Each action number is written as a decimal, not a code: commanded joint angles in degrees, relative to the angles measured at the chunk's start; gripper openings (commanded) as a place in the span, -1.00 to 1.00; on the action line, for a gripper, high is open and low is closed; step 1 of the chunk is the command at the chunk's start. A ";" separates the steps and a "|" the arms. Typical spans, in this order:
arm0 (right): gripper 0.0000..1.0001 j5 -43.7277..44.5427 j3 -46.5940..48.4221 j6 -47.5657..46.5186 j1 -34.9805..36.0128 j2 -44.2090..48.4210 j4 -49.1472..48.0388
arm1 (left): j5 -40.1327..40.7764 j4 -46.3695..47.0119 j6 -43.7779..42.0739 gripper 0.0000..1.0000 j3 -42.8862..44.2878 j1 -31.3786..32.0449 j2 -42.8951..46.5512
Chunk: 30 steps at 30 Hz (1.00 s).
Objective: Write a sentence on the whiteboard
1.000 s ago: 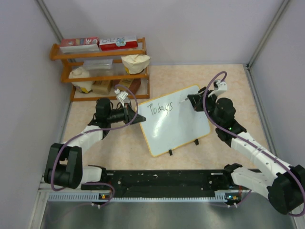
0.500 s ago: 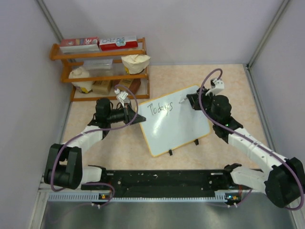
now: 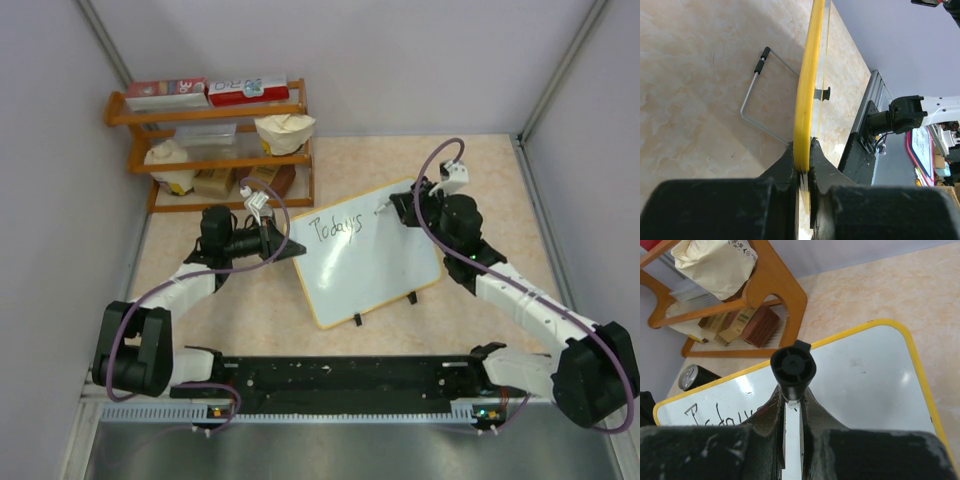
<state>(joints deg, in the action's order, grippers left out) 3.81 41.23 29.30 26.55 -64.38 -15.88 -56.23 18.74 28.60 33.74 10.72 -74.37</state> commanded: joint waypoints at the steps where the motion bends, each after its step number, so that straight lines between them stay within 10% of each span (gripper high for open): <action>1: -1.00 -1.44 2.63 -0.21 -0.62 -0.75 -1.70 | 4.20 -3.19 -9.35 -1.00 -1.48 0.44 -0.08; 30: -1.00 1.90 -0.37 0.41 -0.62 1.89 0.67 | 4.20 -3.19 -9.35 -1.00 -0.95 0.44 -0.69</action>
<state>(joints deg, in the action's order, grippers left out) 3.11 38.87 30.13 26.46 -62.94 -15.38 -56.12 18.52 28.62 33.74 10.72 -74.39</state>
